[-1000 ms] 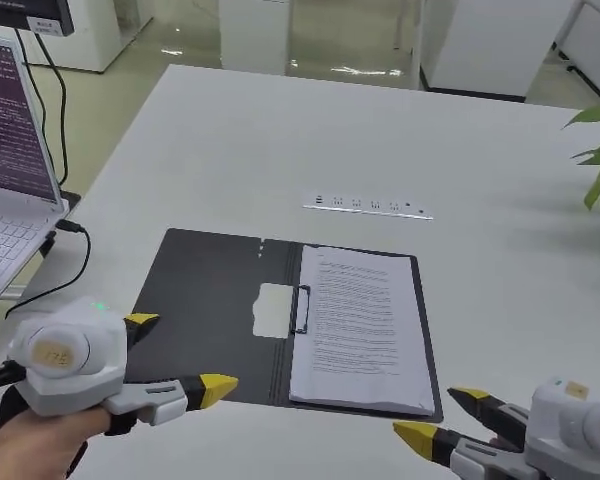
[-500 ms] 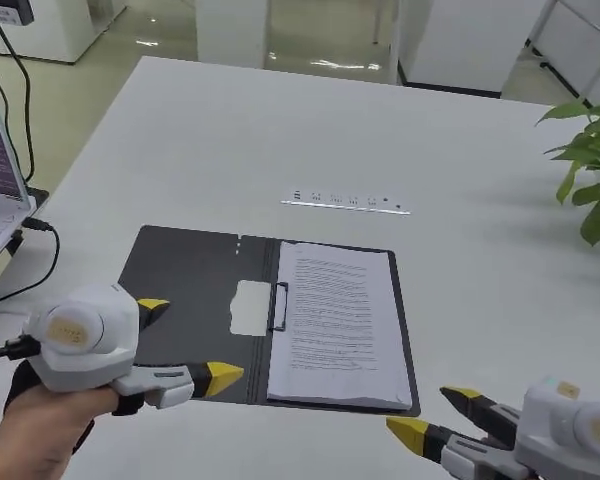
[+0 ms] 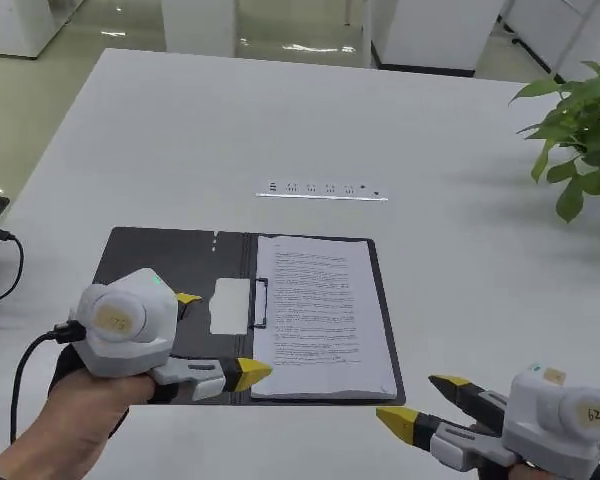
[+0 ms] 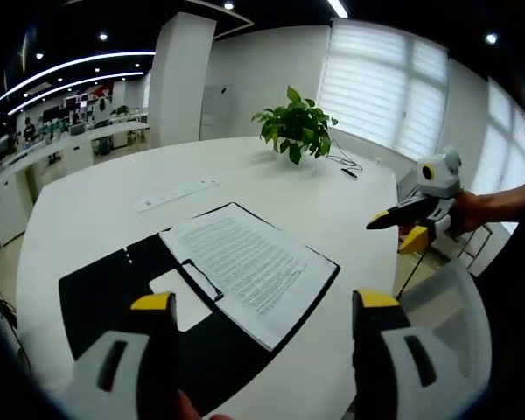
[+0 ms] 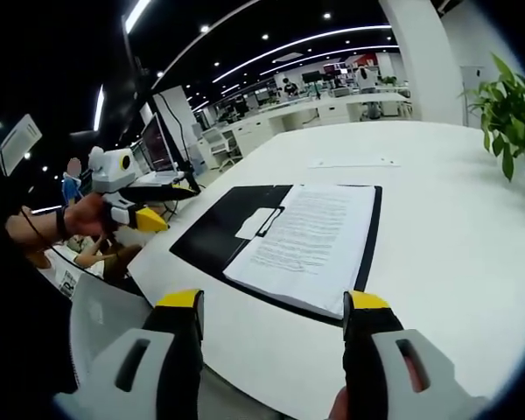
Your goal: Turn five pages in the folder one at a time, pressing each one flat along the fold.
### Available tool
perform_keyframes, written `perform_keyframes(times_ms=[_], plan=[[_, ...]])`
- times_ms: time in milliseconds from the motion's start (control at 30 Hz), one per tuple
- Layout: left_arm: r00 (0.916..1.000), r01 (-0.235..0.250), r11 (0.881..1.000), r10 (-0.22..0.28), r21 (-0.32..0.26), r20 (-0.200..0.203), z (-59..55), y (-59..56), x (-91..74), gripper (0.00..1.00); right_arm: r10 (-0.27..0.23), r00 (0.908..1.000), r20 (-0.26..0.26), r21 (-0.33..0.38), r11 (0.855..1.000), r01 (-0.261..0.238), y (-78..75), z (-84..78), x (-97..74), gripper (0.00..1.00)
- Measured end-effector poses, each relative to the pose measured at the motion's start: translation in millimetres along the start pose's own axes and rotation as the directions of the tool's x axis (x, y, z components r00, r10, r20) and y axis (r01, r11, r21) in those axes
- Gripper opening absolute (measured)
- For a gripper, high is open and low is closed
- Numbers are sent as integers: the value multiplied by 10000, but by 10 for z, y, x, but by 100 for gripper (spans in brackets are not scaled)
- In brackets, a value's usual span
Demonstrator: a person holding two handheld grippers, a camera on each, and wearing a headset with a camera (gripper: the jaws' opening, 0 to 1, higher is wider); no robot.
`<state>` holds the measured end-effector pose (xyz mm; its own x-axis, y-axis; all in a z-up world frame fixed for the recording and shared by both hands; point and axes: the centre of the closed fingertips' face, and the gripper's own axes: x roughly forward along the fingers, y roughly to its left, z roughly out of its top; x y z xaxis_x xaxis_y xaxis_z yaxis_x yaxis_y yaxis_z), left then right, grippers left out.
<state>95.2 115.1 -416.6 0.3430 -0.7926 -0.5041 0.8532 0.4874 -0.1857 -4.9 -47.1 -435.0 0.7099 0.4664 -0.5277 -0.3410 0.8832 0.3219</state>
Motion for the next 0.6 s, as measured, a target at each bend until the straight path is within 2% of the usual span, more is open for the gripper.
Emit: perform_keyframes(times_ms=[100, 367, 400, 600], plan=[[9997, 225, 9997, -224, 133, -64, 48, -92, 118, 82, -38, 10000, 36, 59, 10000, 38, -31, 5, -3, 63], [9974, 709, 9965, -704, 437, -129, 190, -252, 465, 81, -166, 9999, 3, 66, 9998, 166, -127, -11, -3, 63], [9968, 785, 9956, -778, 521, -156, 207, -276, 549, 81, -193, 9998, -5, 55, 9998, 193, -133, -17, -8, 63], [9933, 1090, 9899, -1050, 911, -475, 214, -392, 839, 81, -245, 9997, 33, 227, 9994, 244, -167, -57, -37, 63]])
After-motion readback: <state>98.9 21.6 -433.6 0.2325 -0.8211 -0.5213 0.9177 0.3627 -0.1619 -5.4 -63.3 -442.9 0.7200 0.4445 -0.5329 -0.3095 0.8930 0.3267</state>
